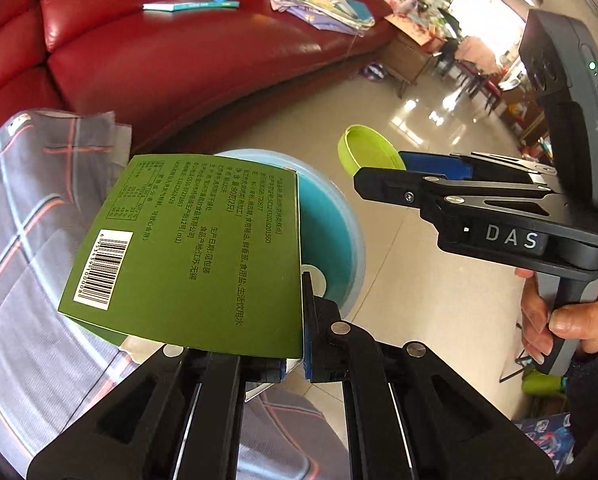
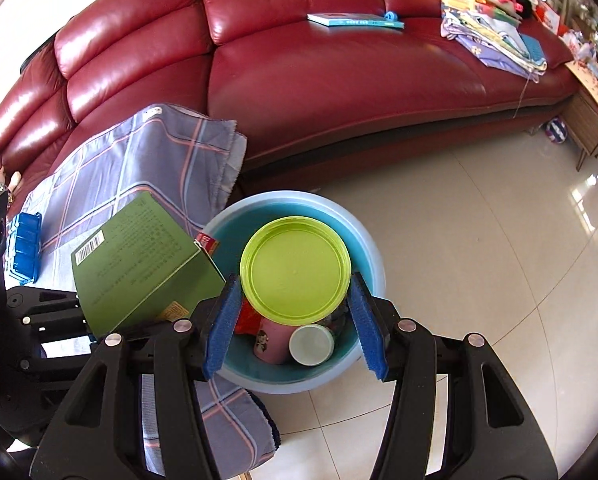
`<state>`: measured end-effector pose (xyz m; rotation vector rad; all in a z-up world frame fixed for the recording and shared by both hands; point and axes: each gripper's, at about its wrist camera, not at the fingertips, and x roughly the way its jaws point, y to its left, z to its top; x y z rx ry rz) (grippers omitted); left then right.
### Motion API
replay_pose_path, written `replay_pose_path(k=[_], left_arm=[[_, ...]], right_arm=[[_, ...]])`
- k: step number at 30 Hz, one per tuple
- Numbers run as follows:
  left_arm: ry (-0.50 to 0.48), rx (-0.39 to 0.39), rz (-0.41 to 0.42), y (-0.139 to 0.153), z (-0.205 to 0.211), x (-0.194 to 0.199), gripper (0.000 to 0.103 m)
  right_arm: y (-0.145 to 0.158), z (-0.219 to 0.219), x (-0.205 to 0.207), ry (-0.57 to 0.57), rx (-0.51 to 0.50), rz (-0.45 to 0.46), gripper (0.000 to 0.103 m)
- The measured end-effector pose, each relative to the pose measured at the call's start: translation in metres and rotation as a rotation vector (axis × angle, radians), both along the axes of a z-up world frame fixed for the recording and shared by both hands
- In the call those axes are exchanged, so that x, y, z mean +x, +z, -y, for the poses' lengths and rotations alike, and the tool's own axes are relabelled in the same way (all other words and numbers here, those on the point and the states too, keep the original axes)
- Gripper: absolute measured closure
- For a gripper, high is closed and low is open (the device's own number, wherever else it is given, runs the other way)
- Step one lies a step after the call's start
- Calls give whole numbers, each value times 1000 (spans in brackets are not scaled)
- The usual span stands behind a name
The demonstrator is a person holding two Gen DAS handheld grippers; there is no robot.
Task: Collect trash
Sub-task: 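Carry the box and lid over the bucket and open both tools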
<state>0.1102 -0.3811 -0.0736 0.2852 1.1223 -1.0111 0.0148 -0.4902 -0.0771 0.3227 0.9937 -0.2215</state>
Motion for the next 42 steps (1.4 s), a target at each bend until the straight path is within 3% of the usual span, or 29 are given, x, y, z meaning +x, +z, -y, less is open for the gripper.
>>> replay_pose_path(k=[5, 6, 7, 9, 13, 16, 35, 37, 42], left_arm=[[-4, 21, -7, -10, 14, 4, 93], [3, 30, -5, -12, 15, 5, 81], [15, 39, -2, -13, 16, 6, 60], [47, 36, 38, -10, 12, 5, 35], [65, 18, 65, -7, 8, 7, 13], [75, 15, 73, -4, 5, 9, 9], [133, 28, 86, -3, -29, 13, 5], [144, 26, 80, -3, -35, 15, 4], [165, 20, 76, -1, -48, 18, 4]], right_arm=[[-9, 9, 2, -14, 8, -16, 51], [-11, 10, 3, -16, 9, -19, 51], [-13, 12, 3, -17, 11, -21, 51], [-16, 13, 4, -17, 15, -26, 51], [-21, 12, 7, -16, 19, -35, 51], [-22, 9, 9, -14, 18, -37, 51], [-35, -15, 23, 48, 33, -100, 49], [-34, -19, 25, 48, 23, -102, 32], [-30, -26, 28, 43, 23, -103, 25]])
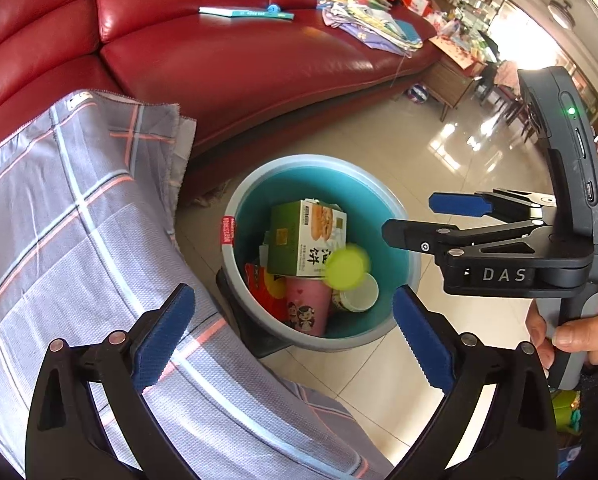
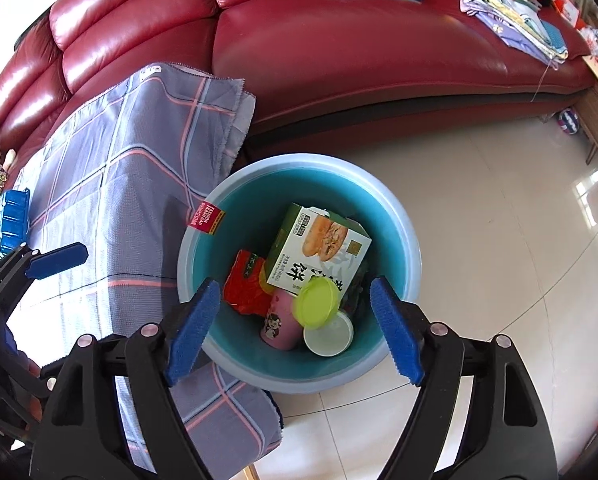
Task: Collect trash
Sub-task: 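Carry the box and lid over the bucket and open both tools, then move both tools back over the table toward the blue tray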
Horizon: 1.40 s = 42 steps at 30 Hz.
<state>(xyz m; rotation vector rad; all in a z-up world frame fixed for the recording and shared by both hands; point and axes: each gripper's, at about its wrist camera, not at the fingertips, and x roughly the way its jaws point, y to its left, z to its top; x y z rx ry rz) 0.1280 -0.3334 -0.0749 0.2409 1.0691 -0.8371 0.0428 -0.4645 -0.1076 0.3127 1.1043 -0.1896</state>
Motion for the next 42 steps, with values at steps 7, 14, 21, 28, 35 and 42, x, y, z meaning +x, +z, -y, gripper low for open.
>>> replay_pose_path(k=[7, 14, 21, 28, 35, 42], left_arm=[[47, -12, 0, 5, -28, 7, 4], [100, -21, 6, 13, -60, 12, 4], [153, -37, 25, 25, -95, 17, 4], [209, -50, 47, 38, -132, 18, 4], [302, -23, 67, 45, -185, 25, 4], [435, -15, 61, 44, -263, 34, 4]], right_arm=[[8, -13, 4, -1, -21, -13, 20], [19, -36, 11, 22, -50, -17, 19], [34, -63, 19, 53, -79, -11, 19], [49, -96, 29, 97, -108, -3, 19], [56, -143, 46, 171, -123, -8, 19], [58, -212, 71, 282, -132, -16, 19]])
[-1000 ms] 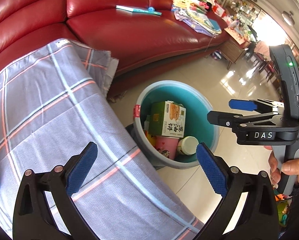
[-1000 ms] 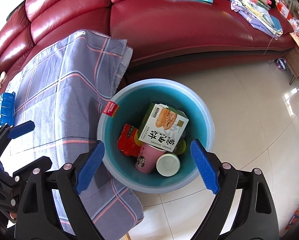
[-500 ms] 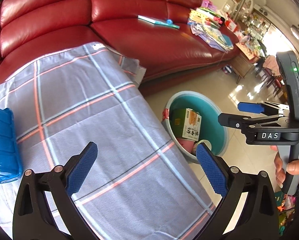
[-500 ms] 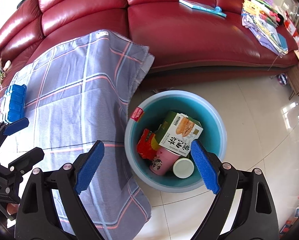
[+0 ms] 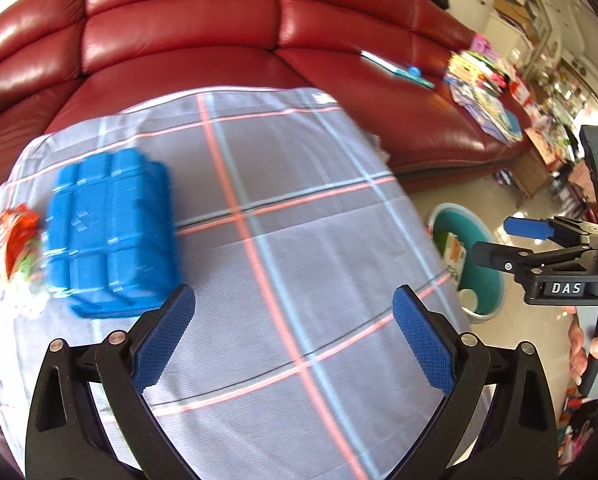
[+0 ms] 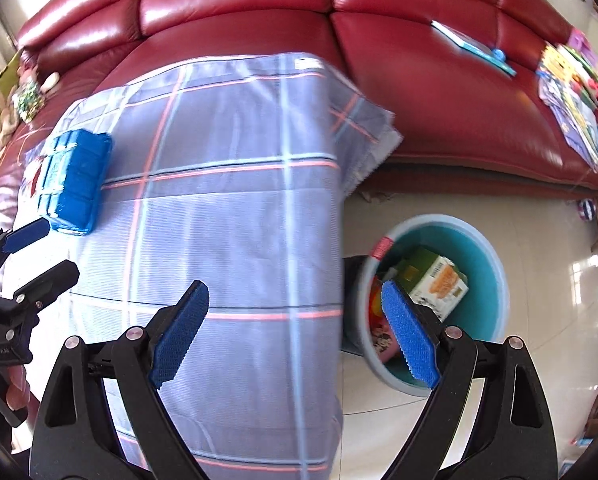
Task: Collect trash
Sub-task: 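Move both tools back over the table toward the blue tray, then grasp the blue plastic tray edge with the right tool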
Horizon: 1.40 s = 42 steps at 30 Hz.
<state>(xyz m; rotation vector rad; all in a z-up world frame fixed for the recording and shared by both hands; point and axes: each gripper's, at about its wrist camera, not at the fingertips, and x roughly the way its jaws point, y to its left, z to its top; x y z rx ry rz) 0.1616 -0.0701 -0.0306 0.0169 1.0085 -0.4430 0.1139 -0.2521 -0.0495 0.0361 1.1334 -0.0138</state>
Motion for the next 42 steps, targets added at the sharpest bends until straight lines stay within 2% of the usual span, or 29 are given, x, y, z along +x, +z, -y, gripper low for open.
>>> replay_pose_path(k=[11, 21, 26, 35, 42], left_arm=[[192, 21, -9, -7, -140, -4, 4], [360, 3, -16, -16, -245, 3, 4], [394, -15, -37, -29, -269, 8, 4], [407, -53, -46, -42, -287, 13, 4], [404, -73, -53, -47, -291, 19, 4]], right_arm=[[4, -128, 44, 181, -2, -18, 19], [-2, -240, 79, 266, 22, -59, 19], [-11, -276, 98, 205, 15, -85, 19], [-28, -296, 123, 45, -24, -118, 12], [-37, -300, 133, 17, -40, -100, 7]])
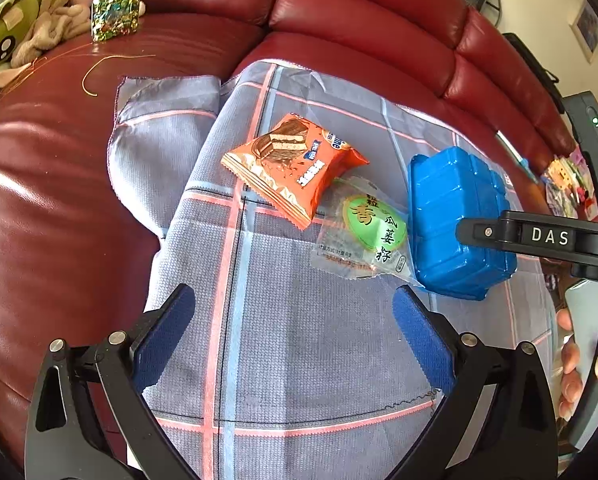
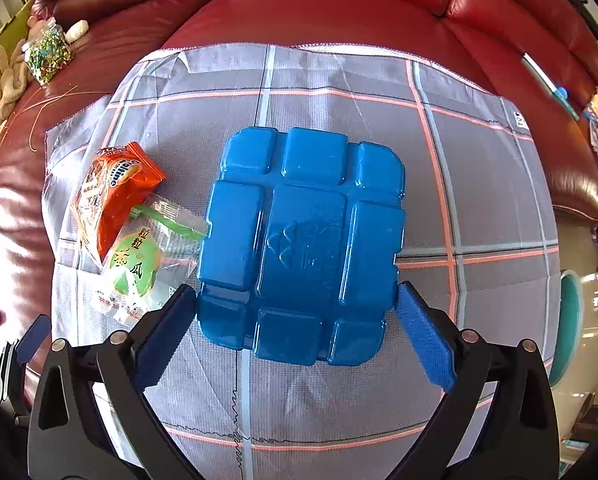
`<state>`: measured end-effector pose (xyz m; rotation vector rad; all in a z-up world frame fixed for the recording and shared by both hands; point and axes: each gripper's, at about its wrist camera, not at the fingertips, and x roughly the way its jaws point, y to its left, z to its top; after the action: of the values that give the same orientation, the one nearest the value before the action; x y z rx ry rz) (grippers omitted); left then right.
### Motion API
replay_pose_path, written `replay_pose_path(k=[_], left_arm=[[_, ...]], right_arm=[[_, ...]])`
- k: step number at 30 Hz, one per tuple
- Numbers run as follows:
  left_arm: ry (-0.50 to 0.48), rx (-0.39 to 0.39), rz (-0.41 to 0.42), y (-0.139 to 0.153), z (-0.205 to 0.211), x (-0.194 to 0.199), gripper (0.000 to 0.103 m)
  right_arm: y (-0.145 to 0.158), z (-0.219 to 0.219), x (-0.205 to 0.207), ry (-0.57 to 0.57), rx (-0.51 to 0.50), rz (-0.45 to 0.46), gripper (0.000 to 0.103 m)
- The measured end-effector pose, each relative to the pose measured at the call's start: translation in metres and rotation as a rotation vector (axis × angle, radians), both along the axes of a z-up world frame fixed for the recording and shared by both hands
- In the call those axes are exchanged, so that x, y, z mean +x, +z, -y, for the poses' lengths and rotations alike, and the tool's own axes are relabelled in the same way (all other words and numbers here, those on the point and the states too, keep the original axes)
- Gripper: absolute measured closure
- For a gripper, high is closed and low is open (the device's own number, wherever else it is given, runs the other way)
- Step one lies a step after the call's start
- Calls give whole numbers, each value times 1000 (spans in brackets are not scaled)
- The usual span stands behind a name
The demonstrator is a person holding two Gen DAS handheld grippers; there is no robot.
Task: Collect trash
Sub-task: 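Grasp the blue plastic tray edge with the right tool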
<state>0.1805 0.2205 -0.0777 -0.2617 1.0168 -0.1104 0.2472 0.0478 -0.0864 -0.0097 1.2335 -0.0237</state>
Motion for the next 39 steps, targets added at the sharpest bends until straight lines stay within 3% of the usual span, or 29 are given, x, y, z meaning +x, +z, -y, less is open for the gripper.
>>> replay_pose_path(k=[6, 12, 19, 26, 27, 28, 29, 39], left_arm=[[-15, 11, -2, -2, 9, 5, 4], [-32, 12, -6, -1, 19, 9, 4], [-55, 27, -10, 1, 43, 20, 4], [-47, 95, -7, -7, 72, 39, 4], [-46, 97, -6, -7, 75, 40, 7], [-49, 95, -8, -9, 78, 42, 24], [-54, 96, -25, -12, 81, 45, 29], [-83, 129, -23, -8, 104, 22, 32]], right_arm=[[-1, 1, 5, 23, 23, 27, 7], [5, 11, -8, 128, 41, 44, 11], [23, 65, -29, 113, 93, 69, 11], [34, 104, -46, 120, 136, 75, 11], [36, 110, -48, 117, 146, 78, 11], [37, 116, -50, 112, 157, 81, 11], [39, 120, -51, 107, 160, 83, 11], [46, 148, -69, 101, 216, 110, 11]])
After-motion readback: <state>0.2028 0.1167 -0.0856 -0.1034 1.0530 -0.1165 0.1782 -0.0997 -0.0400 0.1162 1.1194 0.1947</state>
